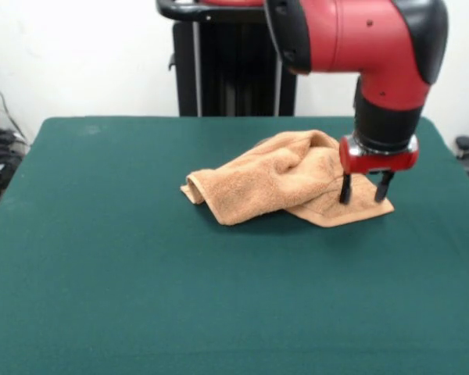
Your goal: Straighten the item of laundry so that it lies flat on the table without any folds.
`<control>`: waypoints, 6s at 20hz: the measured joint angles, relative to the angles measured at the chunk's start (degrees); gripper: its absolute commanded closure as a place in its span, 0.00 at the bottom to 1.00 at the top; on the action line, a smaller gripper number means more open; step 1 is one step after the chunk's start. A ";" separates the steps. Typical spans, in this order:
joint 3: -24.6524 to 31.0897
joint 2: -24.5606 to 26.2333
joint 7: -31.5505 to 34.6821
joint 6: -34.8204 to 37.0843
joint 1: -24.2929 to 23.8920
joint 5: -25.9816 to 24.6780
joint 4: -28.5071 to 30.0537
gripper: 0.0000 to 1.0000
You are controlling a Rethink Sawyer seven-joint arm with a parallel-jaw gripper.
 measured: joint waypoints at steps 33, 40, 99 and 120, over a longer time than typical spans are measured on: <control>-4.57 0.06 0.00 -0.36 5.23 4.73 -1.28 0.00; -4.63 -2.92 0.00 -0.36 5.47 5.85 -1.26 0.00; -5.51 -2.61 0.00 0.20 7.96 8.62 0.05 0.00; -5.51 -3.89 0.00 -4.07 7.01 8.66 5.35 0.00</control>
